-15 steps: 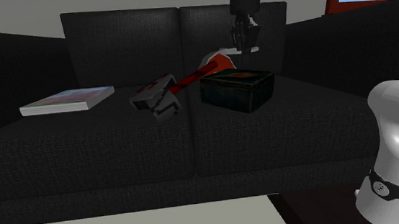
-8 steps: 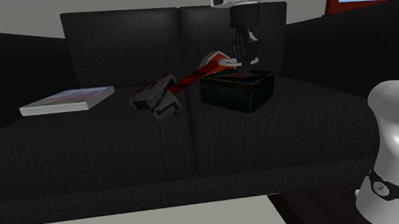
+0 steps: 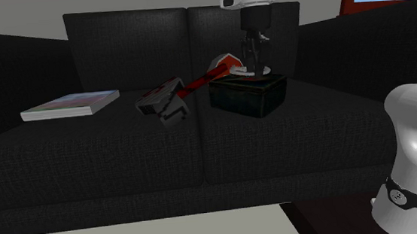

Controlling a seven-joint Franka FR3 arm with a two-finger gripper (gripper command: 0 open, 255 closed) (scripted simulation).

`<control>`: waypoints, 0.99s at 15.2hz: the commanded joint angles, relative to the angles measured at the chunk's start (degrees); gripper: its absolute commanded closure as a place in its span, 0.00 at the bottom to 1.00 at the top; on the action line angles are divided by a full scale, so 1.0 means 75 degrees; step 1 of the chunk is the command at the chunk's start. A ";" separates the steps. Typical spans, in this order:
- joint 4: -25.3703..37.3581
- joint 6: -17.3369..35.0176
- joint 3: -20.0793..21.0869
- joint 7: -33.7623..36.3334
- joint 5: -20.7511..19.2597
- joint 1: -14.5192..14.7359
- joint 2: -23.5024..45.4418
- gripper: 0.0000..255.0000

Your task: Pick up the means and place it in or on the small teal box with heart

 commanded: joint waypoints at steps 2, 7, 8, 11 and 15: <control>0.0000 0.0000 0.0000 0.0000 0.0000 0.0000 0.0000 0.00; 0.0581 -0.0502 0.0050 -0.0020 0.0041 0.0025 0.0082 0.00; 0.0887 -0.0753 0.0074 -0.0032 0.0061 0.0037 0.0138 0.00; 0.1135 -0.0951 0.0091 -0.0041 0.0076 0.0045 0.0189 0.00; 0.1136 -0.0951 0.0091 -0.0041 0.0076 0.0045 0.0190 0.00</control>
